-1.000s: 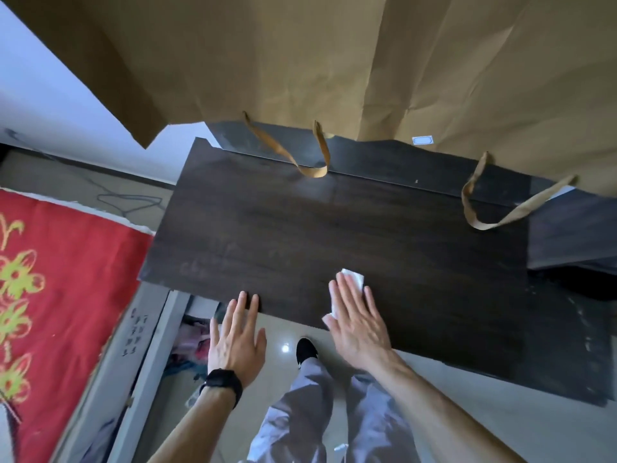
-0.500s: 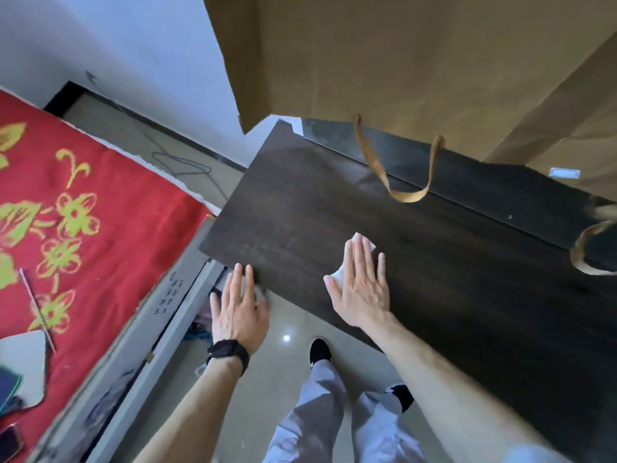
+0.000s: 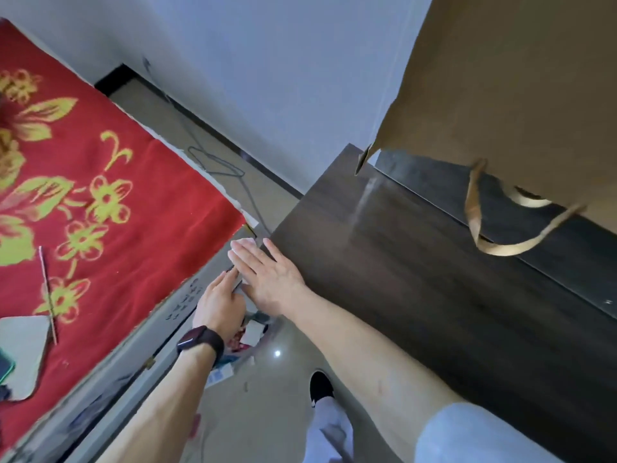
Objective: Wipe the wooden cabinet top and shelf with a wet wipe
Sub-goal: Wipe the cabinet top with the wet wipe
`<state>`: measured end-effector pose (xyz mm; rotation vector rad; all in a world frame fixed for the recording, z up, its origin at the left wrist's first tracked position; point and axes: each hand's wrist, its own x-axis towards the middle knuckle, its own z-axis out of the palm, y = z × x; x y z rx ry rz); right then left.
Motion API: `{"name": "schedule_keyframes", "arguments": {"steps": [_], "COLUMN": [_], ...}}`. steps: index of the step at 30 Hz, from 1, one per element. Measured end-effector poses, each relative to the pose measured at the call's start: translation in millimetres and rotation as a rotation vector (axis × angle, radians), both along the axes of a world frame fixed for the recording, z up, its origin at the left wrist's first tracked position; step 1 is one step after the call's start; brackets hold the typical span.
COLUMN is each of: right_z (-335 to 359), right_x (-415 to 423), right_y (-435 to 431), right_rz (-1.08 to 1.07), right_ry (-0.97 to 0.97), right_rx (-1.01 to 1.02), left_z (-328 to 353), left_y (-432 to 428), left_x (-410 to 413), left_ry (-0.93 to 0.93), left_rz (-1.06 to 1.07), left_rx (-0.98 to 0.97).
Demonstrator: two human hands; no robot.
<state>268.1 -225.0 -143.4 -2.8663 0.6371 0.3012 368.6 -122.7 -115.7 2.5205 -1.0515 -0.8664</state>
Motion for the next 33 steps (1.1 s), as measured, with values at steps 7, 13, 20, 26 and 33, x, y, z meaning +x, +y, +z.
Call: {"name": "schedule_keyframes", "arguments": {"steps": [7, 13, 20, 26, 33], "right_z": [0, 12, 31, 19, 23], "right_x": [-99, -314, -534, -563, -534], "right_y": [40, 140, 270, 284, 279], "right_rz": [-0.362, -0.860, -1.438, -1.793, -1.452], "right_ry": [-0.086, -0.046, 0.141, 0.054, -0.017], "right_rx": [0.039, 0.041, 0.037, 0.140, 0.161], "left_z": [10, 19, 22, 16, 32], "left_y": [10, 24, 58, 85, 119], "left_x": [-46, -160, -297, -388, -424], "left_ry": [-0.281, -0.325, -0.235, -0.319, -0.345], "left_rz": [-0.284, -0.640, -1.081, -1.336, -1.258], "left_rx": [-0.031, 0.019, 0.019, 0.067, 0.184]}}
